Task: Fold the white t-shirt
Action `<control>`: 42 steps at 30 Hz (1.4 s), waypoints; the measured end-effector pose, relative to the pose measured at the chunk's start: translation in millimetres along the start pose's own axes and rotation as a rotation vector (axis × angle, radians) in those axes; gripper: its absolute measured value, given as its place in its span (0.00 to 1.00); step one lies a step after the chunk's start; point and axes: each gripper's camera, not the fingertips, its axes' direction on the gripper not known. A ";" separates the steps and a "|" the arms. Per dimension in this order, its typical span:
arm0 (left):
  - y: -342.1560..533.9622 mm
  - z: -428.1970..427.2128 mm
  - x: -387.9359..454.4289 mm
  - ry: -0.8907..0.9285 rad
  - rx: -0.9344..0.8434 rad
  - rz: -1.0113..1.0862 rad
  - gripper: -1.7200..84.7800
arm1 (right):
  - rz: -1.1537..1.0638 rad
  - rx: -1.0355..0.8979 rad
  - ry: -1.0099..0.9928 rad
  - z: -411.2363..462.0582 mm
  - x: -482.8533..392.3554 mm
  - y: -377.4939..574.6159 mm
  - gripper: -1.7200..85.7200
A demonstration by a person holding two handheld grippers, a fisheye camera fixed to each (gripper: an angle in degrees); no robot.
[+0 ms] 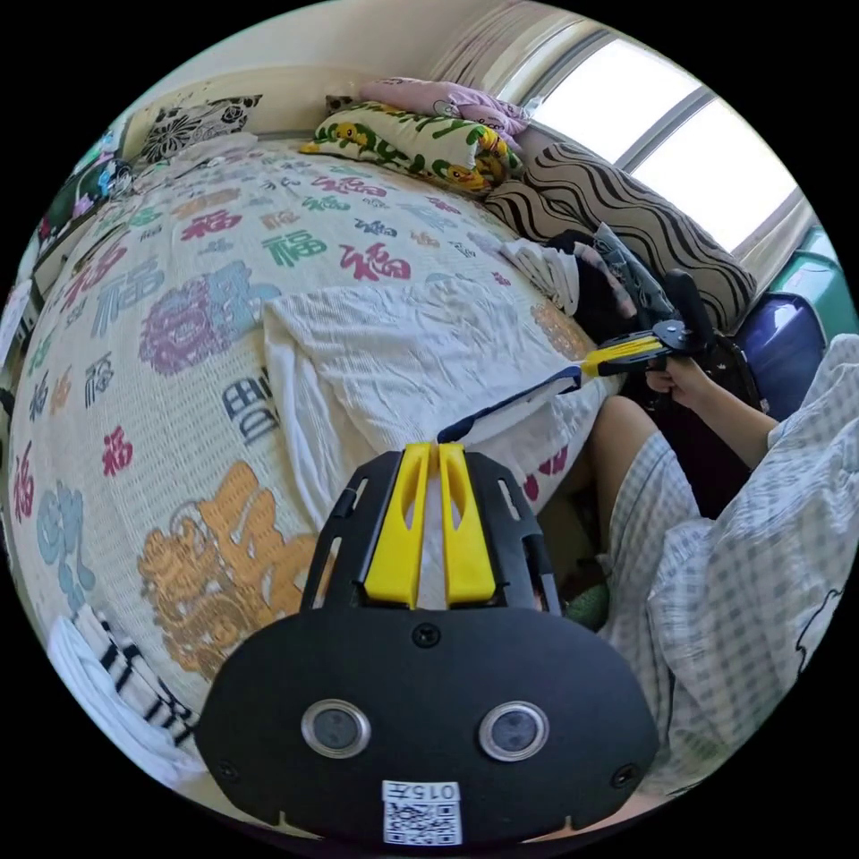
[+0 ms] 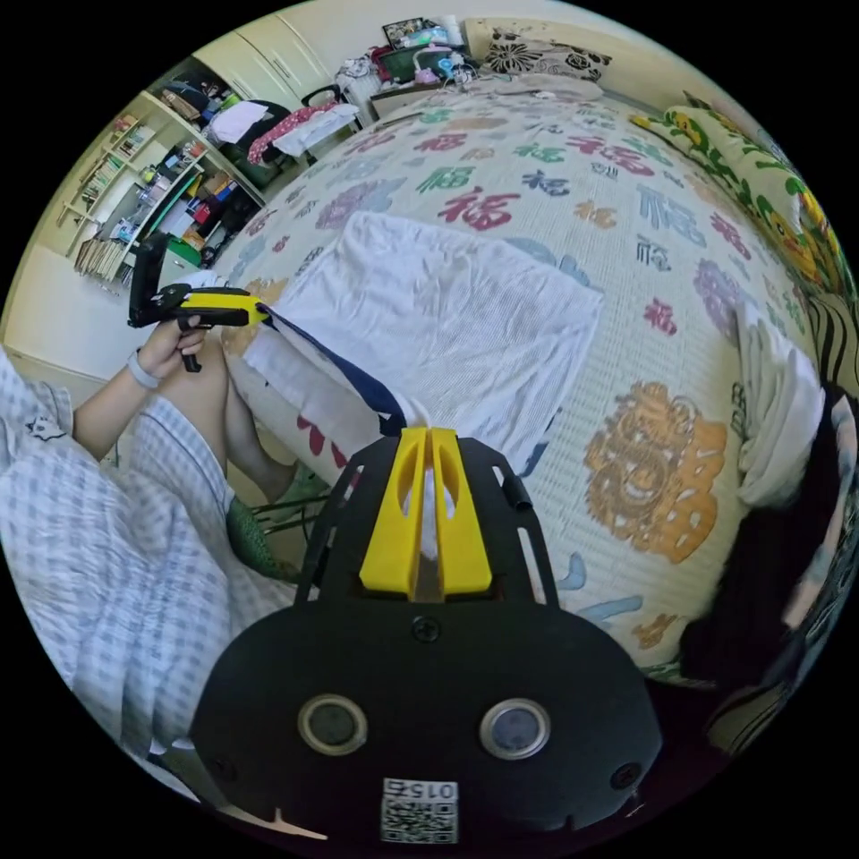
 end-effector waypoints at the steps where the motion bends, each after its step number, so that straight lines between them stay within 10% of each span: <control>1: 11.3 -0.9 5.3 0.000 -0.005 -0.009 0.03 | 0.015 -0.002 0.000 3.8 -4.2 11.2 0.01; 25: 78.8 12.7 12.2 -0.116 -0.242 -0.119 0.08 | 0.143 -0.127 -0.018 56.8 -5.5 67.1 0.02; 42: 22.3 -30.2 -106.7 -0.098 0.022 -0.424 0.11 | 0.652 0.247 -0.264 41.1 140.6 8.7 0.10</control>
